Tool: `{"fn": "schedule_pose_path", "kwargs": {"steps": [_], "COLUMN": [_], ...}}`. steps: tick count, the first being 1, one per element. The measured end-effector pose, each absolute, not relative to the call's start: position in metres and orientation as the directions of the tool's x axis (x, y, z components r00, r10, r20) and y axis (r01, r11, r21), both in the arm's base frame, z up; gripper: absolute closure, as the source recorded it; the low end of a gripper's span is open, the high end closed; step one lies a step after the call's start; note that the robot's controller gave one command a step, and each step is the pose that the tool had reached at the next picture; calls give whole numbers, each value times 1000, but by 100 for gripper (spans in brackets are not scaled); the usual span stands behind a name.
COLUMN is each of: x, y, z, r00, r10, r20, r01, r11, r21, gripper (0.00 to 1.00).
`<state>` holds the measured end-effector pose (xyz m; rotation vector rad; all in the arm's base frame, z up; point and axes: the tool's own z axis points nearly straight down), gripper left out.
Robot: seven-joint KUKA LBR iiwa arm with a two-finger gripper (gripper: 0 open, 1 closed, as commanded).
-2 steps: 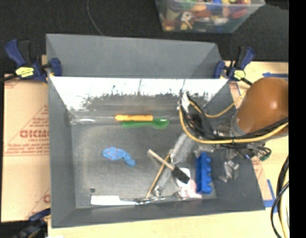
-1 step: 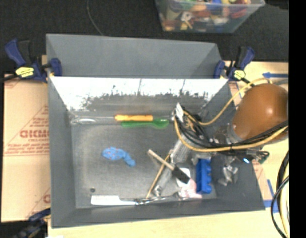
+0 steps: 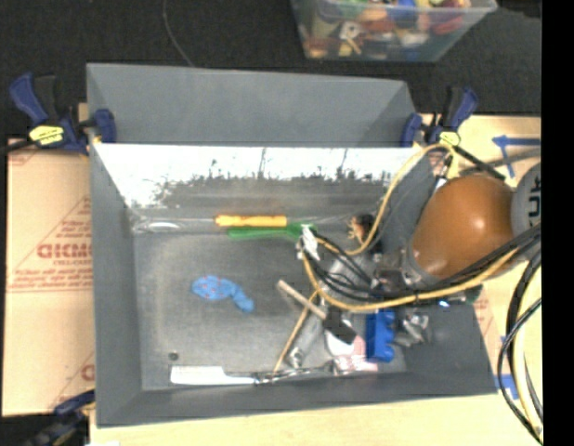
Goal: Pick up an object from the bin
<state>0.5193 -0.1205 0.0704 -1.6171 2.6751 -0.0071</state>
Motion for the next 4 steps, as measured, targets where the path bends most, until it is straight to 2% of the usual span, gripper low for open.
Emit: {"fn": "schedule_pose_path", "kwargs": {"steps": [1,2,3,4], "x": [520,520,517,520], "y": [-133,-133,-132,-134], "z": [71,71,89,127], "r00": [-407,-402,-403,-404], "r10": [-913,-915,-915,-915], "r20": [-2,-3,0,-2], "r01": [-913,-915,-915,-915], "r11": [407,402,403,404], "r21": [-14,-13,-3,-14], "gripper": [100,100,100,100]}}
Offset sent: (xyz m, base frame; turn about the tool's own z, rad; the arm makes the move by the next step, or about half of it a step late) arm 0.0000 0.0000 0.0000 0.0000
